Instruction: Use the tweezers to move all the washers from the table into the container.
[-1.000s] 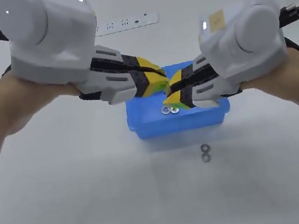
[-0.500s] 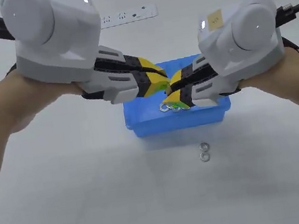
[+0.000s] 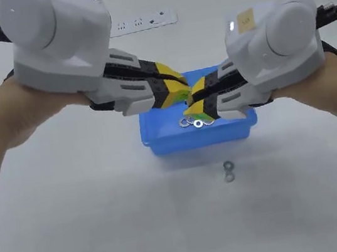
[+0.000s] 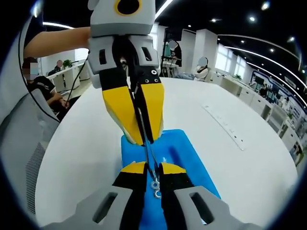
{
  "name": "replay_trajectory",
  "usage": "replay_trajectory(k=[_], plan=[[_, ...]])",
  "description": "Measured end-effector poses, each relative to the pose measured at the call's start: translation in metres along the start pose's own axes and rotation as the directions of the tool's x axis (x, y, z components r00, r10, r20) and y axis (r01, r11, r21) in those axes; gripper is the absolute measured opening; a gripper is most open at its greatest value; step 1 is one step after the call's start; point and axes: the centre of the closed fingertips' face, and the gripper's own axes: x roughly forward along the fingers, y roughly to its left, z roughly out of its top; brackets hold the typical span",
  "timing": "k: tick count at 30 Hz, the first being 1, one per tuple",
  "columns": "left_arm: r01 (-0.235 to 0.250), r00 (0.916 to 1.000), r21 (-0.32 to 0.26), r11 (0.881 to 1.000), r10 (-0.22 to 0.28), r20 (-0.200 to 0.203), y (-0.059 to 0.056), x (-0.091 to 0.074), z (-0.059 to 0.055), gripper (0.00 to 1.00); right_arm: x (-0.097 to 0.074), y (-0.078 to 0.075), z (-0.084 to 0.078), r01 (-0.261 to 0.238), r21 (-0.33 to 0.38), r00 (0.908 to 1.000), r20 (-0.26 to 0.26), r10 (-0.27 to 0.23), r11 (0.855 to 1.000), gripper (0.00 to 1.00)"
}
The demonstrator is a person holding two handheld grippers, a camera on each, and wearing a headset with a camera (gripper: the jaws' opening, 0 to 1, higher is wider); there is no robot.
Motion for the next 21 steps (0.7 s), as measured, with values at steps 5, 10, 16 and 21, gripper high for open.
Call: replay_trajectory(k=[5, 10, 16, 21], plan=[[0.001, 0.9999, 0.031, 1.000, -0.001, 0.016, -0.012, -0.003, 0.014, 0.07, -0.014, 0.005, 0.006, 0.011, -0.023, 0.9999, 0.005, -0.010, 1.000, 0.11], [0.015, 0.9998, 0.061, 0.998, -0.015, 0.010, -0.026, -0.007, 0.024, 0.07, -0.026, 0.018, 0.013, 0.007, -0.054, 1.0000, 0.001, -0.007, 0.999, 0.11], [0.022, 0.9997, 0.067, 0.998, -0.023, 0.007, -0.047, -0.013, 0.029, 0.07, -0.033, 0.036, 0.018, -0.011, -0.085, 0.9999, -0.011, 0.010, 0.996, 0.11], [0.025, 0.9997, 0.074, 0.997, -0.025, 0.005, -0.062, -0.015, 0.032, 0.07, -0.037, 0.048, 0.019, -0.018, -0.095, 0.9997, -0.016, 0.017, 0.995, 0.11]])
